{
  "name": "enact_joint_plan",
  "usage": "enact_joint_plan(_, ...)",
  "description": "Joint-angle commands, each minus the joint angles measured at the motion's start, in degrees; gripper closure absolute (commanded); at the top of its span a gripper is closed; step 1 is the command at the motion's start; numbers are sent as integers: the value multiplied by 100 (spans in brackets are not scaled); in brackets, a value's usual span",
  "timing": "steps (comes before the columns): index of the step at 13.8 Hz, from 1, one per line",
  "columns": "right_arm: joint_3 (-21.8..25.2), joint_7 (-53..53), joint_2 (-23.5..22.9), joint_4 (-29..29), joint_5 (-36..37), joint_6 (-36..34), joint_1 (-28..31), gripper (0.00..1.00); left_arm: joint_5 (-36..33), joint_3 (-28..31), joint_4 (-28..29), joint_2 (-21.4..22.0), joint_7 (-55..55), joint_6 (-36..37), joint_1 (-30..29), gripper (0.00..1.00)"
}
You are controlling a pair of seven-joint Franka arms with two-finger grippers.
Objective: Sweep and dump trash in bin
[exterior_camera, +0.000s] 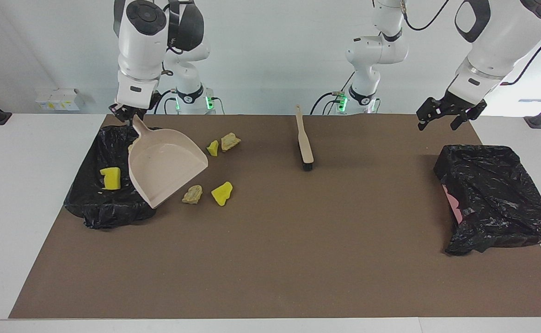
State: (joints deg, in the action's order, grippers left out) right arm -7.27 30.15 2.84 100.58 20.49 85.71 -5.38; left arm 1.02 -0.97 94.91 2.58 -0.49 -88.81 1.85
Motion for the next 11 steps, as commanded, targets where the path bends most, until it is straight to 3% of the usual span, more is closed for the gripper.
enact_joint_plan(1,-20,-1235,-747,-844,-396,-107,-357,100,-14,-34,53,94,102,101,-70,0)
enact_joint_plan(5,-20,-3388,-1758,-1803,-799,-63,-1008,100,-5,-34,71,120,93,66,-53,0)
enact_joint_plan(11,-20,-5499,-2700,-2604,-1731,630,-1518,100,-5,-34,132,164,75,57,-35,0)
